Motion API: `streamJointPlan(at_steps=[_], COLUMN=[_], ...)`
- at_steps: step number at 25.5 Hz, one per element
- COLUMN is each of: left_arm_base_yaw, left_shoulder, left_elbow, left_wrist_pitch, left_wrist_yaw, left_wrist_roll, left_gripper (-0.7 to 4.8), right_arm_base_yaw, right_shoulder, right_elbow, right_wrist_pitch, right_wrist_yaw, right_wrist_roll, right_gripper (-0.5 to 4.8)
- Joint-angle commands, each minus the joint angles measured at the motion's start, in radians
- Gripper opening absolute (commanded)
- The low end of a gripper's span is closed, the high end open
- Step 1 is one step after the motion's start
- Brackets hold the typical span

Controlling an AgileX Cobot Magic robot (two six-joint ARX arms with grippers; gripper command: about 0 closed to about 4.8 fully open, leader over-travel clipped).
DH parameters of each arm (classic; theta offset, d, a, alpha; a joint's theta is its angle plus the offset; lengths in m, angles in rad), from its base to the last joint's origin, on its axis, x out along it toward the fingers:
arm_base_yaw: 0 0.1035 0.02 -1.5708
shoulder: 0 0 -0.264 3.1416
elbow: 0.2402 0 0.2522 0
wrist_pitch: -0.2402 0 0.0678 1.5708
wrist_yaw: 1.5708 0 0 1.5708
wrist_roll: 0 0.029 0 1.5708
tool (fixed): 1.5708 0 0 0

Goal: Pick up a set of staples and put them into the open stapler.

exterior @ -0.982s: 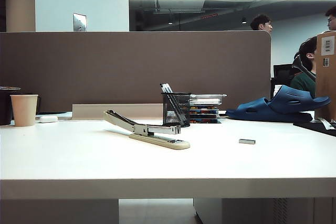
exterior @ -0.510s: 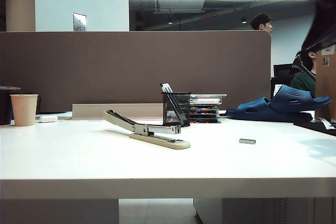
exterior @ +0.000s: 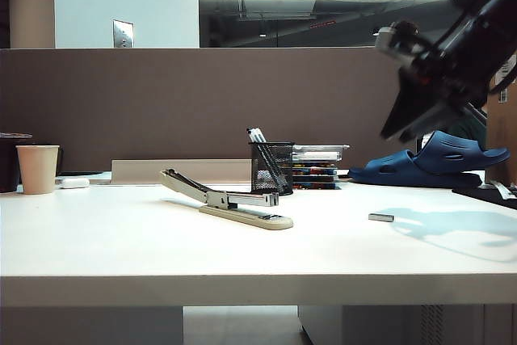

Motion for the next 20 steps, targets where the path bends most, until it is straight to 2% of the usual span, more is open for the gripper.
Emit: streamJointPlan(at_steps=[1,7,20], left_arm_base_yaw=[0.001,0.001,0.001], left_shoulder=[0.0,0.0,0.0], left_elbow=[0.002,0.002,0.002], left_wrist_pitch=[0.007,-0.008,-0.029], left_wrist_yaw=[0.003,0.004,0.004], left_wrist_roll=[0.001,0.001,0.001], left_gripper=[-0.06,-0.06,-0.06], right_arm_base_yaw=[0.024,0.045,0.051], right_shoulder=[0.039,0.116,0.203], right_elbow=[0.005,0.005,0.006], right_wrist_pitch=[0.014,0.033,0.086], right_wrist_yaw=[0.029,0.077,0.089], right_wrist_roll=[-0.056,-0.1,-0.1], right_gripper=[2.75,2.74,2.6])
